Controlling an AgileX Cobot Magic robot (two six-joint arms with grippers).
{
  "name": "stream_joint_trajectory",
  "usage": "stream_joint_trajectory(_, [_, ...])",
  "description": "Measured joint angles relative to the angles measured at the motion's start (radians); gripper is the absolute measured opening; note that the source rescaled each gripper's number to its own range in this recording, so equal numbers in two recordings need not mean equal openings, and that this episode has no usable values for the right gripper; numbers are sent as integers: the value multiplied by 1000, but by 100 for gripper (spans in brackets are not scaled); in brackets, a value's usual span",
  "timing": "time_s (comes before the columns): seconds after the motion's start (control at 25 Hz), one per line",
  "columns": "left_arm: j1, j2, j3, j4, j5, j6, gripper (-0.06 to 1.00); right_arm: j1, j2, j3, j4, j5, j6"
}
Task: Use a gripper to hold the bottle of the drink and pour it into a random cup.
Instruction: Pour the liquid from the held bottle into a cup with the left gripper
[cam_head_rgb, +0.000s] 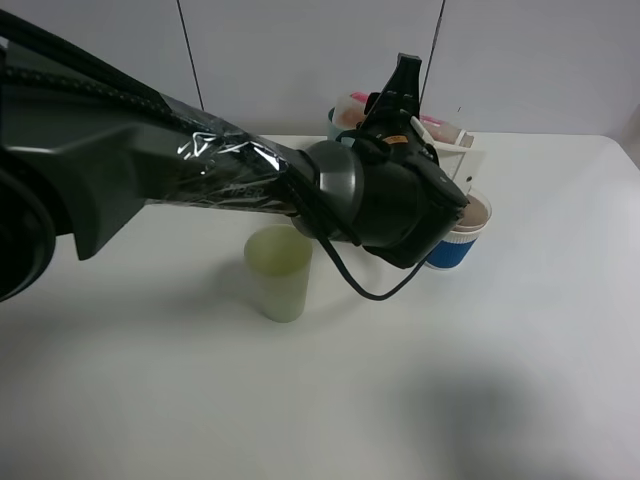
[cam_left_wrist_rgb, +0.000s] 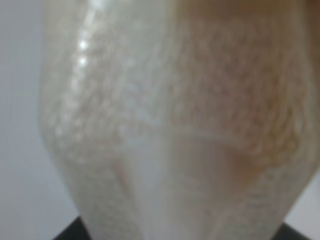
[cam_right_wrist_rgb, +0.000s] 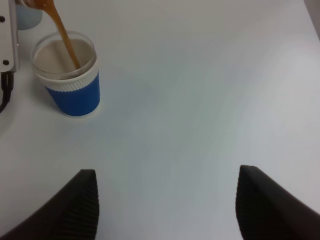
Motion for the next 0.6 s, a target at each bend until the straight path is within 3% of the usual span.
stream_joint_trajectory(0.6, [0,0,0,4,-15,3,0,0,0,0,0,0,0])
